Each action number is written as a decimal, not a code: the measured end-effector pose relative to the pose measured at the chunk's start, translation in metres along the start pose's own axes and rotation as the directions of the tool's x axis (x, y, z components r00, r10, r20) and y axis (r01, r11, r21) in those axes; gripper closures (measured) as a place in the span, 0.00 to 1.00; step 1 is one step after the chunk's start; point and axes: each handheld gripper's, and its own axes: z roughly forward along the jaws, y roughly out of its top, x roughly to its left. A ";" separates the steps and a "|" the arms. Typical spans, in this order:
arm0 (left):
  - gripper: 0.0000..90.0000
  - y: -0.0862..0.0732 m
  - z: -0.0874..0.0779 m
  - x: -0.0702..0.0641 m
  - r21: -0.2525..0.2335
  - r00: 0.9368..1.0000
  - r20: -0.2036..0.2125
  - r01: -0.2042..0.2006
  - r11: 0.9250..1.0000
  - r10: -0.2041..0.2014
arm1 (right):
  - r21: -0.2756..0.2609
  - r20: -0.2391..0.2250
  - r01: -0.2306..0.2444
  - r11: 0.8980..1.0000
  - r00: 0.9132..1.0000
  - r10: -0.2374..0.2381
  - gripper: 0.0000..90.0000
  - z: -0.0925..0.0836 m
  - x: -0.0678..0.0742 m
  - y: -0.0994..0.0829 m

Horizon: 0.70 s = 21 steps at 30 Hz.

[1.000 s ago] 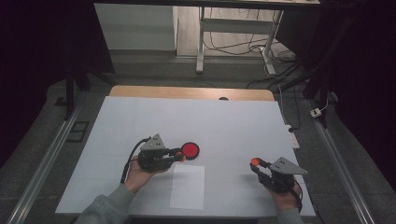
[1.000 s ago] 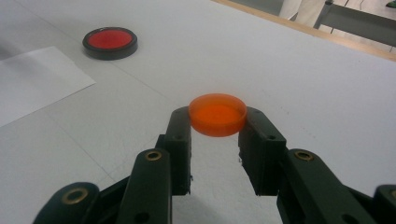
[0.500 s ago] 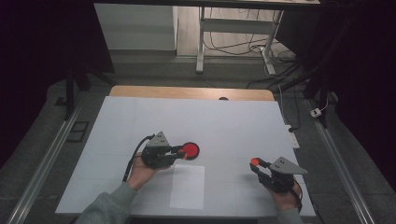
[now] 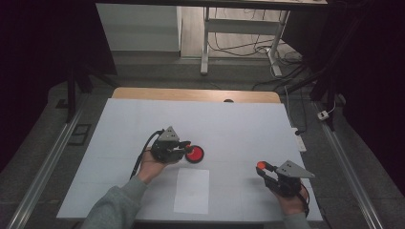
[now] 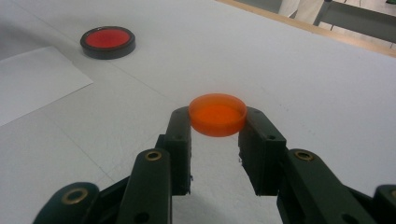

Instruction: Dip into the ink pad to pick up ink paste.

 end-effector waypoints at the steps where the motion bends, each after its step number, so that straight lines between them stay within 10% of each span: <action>1: 0.81 0.000 0.002 0.002 0.005 1.000 -0.002 0.001 1.000 -0.001 | 0.001 0.002 0.001 1.000 1.000 -0.001 0.72 0.000 0.000 0.000; 21: 0.81 -0.004 0.029 0.012 0.026 1.000 -0.004 0.029 0.999 -0.028 | 0.009 0.006 0.003 1.000 1.000 -0.003 0.72 0.002 0.002 -0.001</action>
